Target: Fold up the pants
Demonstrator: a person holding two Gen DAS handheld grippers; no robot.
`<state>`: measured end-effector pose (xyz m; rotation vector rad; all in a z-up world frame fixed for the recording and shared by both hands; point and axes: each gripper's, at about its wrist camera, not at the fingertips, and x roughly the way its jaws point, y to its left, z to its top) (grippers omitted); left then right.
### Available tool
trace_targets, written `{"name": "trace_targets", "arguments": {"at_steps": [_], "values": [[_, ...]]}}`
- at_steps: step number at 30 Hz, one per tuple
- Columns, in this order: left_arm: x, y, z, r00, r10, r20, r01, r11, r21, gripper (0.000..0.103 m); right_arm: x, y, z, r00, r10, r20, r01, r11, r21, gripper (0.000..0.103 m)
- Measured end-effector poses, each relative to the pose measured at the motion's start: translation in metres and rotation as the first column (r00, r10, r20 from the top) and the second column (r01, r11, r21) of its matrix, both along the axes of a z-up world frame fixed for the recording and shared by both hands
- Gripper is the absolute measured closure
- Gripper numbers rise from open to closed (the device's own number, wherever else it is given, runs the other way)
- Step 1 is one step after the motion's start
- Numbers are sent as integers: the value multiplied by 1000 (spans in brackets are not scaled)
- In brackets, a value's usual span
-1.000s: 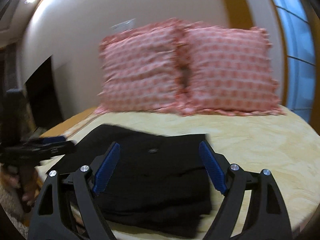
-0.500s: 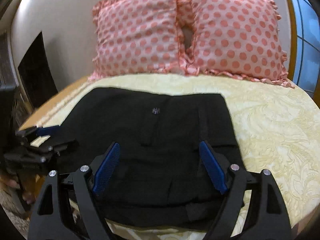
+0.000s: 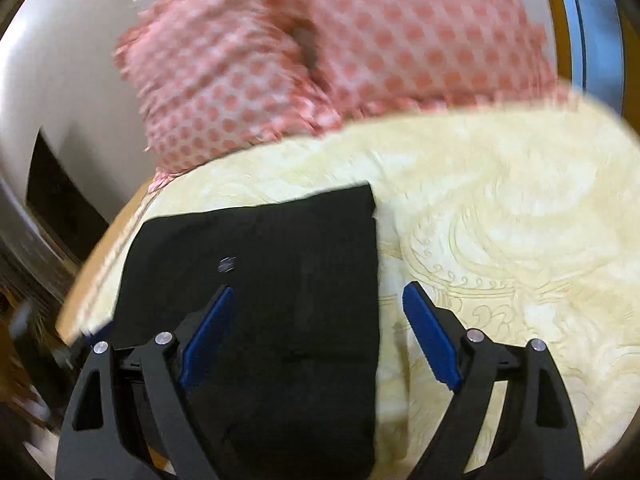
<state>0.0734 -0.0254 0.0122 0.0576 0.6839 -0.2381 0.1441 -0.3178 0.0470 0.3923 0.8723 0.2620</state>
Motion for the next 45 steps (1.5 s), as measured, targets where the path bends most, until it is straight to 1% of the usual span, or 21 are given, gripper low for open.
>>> {"name": "trace_targets", "arguments": {"at_steps": [3,5,7,9,11,12,14,17,19,21,23,25,28,31,33,35,37,39,40,41,45], "values": [[-1,3,0,1000,-17,1,17,1000,-14,2,19,-12,-11,997,-1,-80,9,995,101,21],[-1,3,0,1000,-23,4,23,1000,-18,2,25,-12,-17,994,19,-111,-4,991,132,25],[-1,3,-1,1000,-27,8,27,999,-19,2,29,-7,-23,989,41,-143,-23,991,131,27],[-1,2,-1,1000,-27,10,27,999,-19,2,27,-3,-22,990,48,-131,-35,994,99,28],[-2,2,-2,1000,-27,11,27,999,-18,2,22,3,-21,990,55,-128,-44,995,89,37],[-2,3,-2,1000,-27,11,27,999,-18,2,19,7,-21,990,73,-124,-62,994,91,38],[-2,2,-2,1000,-26,13,26,999,-20,2,10,19,-16,991,96,-89,-95,995,19,38],[-1,2,-2,1000,-26,13,26,999,-21,2,9,24,-15,991,104,-81,-105,994,-8,38],[-1,2,-2,1000,-27,14,27,999,-19,2,14,19,-20,992,81,-100,-79,997,22,38],[-1,2,-2,1000,-27,15,27,999,-20,2,15,18,-20,993,79,-91,-77,997,31,38],[-1,2,-2,1000,-27,16,27,999,-20,2,14,22,-19,993,90,-80,-90,996,9,46],[-1,2,-2,999,-27,16,27,999,-19,2,10,25,-15,992,110,-56,-110,994,7,58],[-1,2,-3,999,-27,17,28,999,-19,2,5,25,-6,991,132,-11,-132,991,14,70],[-1,2,-3,1000,-25,16,26,999,-19,2,-1,34,2,985,171,38,-170,985,-15,70],[-1,3,-3,1000,-23,15,24,999,-21,2,2,33,-1,988,153,8,-152,988,-25,70],[-1,3,-2,1000,-24,16,24,999,-28,2,8,25,-8,991,129,-31,-129,992,14,67],[0,4,0,999,-31,9,31,999,-32,2,12,18,-15,992,106,-65,-102,993,51,56],[0,8,3,999,-39,2,39,998,-44,2,14,17,-19,992,106,-74,-102,993,59,55],[0,12,6,999,-41,-2,40,997,-65,2,14,19,-19,992,111,-66,-107,993,52,55],[1,17,8,999,-33,-5,33,996,-86,2,13,20,-18,991,119,-57,-116,992,45,55],[12,53,17,998,58,-15,-60,983,-173,2,8,28,-9,989,145,2,-145,989,13,75]]}}
